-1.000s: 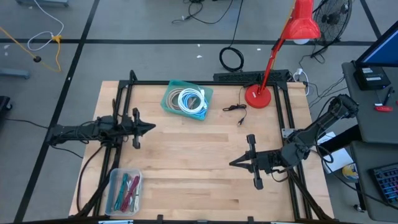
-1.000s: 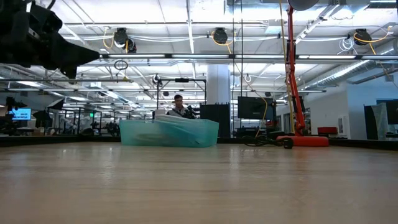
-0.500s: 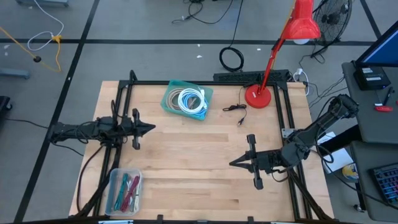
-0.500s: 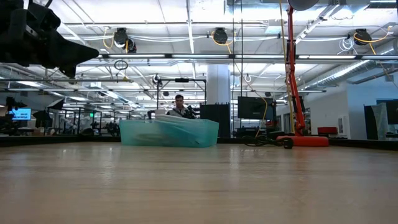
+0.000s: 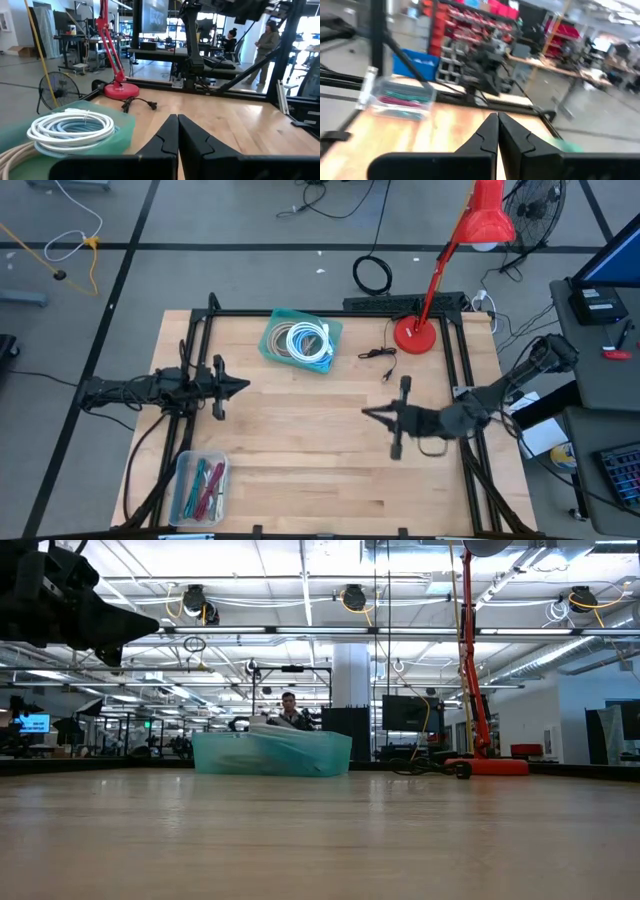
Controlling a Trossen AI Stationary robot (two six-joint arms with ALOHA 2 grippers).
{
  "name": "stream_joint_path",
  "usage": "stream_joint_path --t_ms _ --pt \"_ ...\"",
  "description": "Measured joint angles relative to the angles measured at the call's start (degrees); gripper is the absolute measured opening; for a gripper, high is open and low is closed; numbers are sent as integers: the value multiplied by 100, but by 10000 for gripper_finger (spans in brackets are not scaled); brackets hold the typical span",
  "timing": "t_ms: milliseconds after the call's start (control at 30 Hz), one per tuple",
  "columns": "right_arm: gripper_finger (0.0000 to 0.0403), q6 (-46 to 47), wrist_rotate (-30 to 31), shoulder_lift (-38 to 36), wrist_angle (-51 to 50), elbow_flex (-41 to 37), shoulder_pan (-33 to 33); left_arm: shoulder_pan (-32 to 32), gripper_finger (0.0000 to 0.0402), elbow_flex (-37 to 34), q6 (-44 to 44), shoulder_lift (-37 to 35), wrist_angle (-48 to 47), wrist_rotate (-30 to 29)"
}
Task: Pick & Place USB Port
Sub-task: Adjust the green bin
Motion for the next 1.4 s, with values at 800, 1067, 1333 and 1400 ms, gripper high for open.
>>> stream_joint_path --t_ms 800,1067,1333,1400 --pt "0 1560 -6079 3230 1556 293 -4479 0 4 -20 9 0 155 -4" --pt "0 1389 -6182 4443 926 1149 -4587 0 31 -17 9 0 157 -2" --pt "0 811 -5158 4874 284 1758 -4583 0 33 -13 9 0 158 -1" --pt "0 673 -4746 4861 185 1759 -4583 0 33 -13 9 0 158 -2"
